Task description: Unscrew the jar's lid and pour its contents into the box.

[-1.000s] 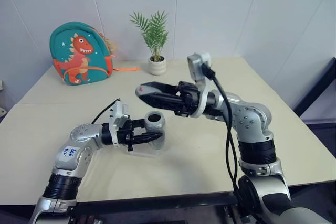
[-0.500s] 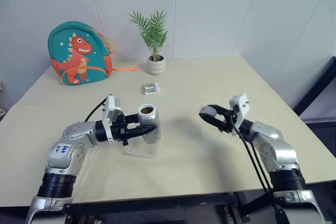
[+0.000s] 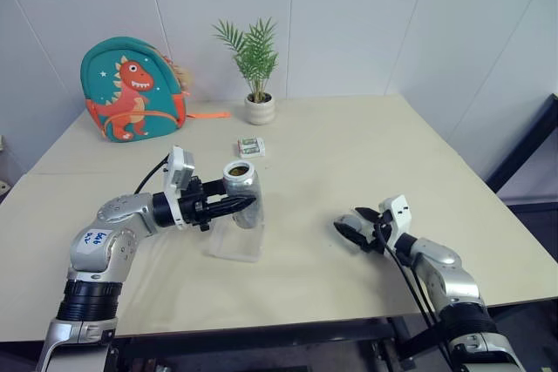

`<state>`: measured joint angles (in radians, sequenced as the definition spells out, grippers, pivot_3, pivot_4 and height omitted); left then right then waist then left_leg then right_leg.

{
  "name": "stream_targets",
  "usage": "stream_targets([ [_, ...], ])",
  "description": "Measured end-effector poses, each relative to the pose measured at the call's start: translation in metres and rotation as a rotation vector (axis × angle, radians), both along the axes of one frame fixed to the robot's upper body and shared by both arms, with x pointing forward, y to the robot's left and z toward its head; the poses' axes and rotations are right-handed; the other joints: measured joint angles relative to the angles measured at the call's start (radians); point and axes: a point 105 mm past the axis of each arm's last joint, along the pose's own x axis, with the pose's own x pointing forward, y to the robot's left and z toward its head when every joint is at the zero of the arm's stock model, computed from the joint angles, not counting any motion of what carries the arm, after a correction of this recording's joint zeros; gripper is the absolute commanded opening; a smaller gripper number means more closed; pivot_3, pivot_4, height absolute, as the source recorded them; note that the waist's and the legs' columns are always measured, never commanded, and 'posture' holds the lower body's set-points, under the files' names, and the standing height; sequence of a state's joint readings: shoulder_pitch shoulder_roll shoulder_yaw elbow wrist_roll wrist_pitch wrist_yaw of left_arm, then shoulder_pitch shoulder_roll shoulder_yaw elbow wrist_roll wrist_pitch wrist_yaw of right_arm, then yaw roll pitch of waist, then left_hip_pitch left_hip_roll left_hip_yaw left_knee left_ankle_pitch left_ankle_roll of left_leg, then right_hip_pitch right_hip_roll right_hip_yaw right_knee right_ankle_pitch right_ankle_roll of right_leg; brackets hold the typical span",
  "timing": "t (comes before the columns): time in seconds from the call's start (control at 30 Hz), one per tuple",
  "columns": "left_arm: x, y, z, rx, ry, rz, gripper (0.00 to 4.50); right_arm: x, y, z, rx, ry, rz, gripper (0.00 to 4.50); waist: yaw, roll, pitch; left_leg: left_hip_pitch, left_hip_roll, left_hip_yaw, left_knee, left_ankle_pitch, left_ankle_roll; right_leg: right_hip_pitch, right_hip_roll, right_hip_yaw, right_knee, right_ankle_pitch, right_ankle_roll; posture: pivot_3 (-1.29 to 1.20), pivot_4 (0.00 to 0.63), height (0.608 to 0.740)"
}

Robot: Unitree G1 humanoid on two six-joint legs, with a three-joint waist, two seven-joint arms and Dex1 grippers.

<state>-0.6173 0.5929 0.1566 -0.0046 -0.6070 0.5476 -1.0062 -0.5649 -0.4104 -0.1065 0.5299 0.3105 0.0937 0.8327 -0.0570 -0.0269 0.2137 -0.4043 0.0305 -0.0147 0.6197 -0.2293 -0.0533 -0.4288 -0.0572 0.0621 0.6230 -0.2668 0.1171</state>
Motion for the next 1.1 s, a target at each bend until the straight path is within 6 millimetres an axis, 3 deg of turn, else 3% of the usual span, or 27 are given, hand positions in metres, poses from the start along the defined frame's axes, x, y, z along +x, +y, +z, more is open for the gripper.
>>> stream_targets([
  [0.1, 0.0, 0.002, -0.001, 0.007, -0.001, 0.037, 1.95, -0.002, -0.002, 0.01, -0.013, -0.023, 0.022, 4.49, 0.001, 0.0, 0.0, 0.0, 0.0, 0.0, 0.0, 0.0, 0.0, 0.0, 0.0, 0.0, 0.0, 0.0, 0.0, 0.0, 0.15, 0.74],
  [0.2, 0.006, 0.011, 0.004, -0.014, -0.011, 0.126, 1.95, -0.01, -0.001, 0.04, -0.042, -0.098, 0.08, 4.49, 0.001, 0.0, 0.0, 0.0, 0.0, -0.001, 0.001, 0.0, 0.0, 0.0, 0.0, 0.0, 0.001, 0.0, 0.0, 0.0, 0.15, 0.74],
  [0.3, 0.012, 0.02, 0.007, 0.015, -0.048, 0.24, 1.95, -0.03, 0.008, 0.081, -0.089, -0.191, 0.191, 4.49, 0.001, 0.0, 0.0, 0.0, 0.0, -0.001, 0.001, 0.0, 0.0, 0.0, 0.0, 0.0, 0.001, 0.0, 0.0, 0.0, 0.15, 0.74],
  [0.5, 0.02, 0.044, -0.007, 0.121, -0.045, 0.415, 1.95, -0.081, 0.046, 0.121, -0.167, -0.253, 0.442, 4.49, 0.004, 0.0, 0.0, 0.0, 0.0, -0.001, 0.001, 0.0, 0.0, 0.0, 0.0, 0.0, 0.001, 0.0, 0.0, 0.0, 0.15, 0.74],
  [0.67, 0.02, 0.048, -0.012, 0.09, 0.04, 0.415, 1.95, -0.106, 0.064, 0.132, -0.203, -0.279, 0.548, 4.49, 0.009, 0.0, 0.0, -0.001, 0.0, -0.001, 0.002, 0.0, 0.0, 0.001, 0.0, 0.0, -0.002, 0.0, 0.0, 0.0, 0.15, 0.74],
  [0.87, 0.021, 0.046, -0.011, 0.082, 0.033, 0.419, 1.95, -0.108, 0.063, 0.129, -0.206, -0.273, 0.54, 4.49, 0.02, -0.001, 0.0, -0.001, 0.0, -0.001, 0.002, 0.0, 0.0, 0.001, 0.0, -0.001, -0.002, 0.0, -0.001, 0.0, 0.15, 0.74],
  [1.1, 0.028, 0.06, -0.008, 0.192, -0.071, 0.542, 1.95, -0.111, 0.059, 0.121, -0.224, -0.274, 0.548, 4.49, 0.024, -0.001, 0.0, -0.001, 0.0, 0.0, 0.002, 0.0, 0.0, 0.001, 0.0, 0.0, -0.002, -0.001, -0.001, 0.0, 0.15, 0.74],
])
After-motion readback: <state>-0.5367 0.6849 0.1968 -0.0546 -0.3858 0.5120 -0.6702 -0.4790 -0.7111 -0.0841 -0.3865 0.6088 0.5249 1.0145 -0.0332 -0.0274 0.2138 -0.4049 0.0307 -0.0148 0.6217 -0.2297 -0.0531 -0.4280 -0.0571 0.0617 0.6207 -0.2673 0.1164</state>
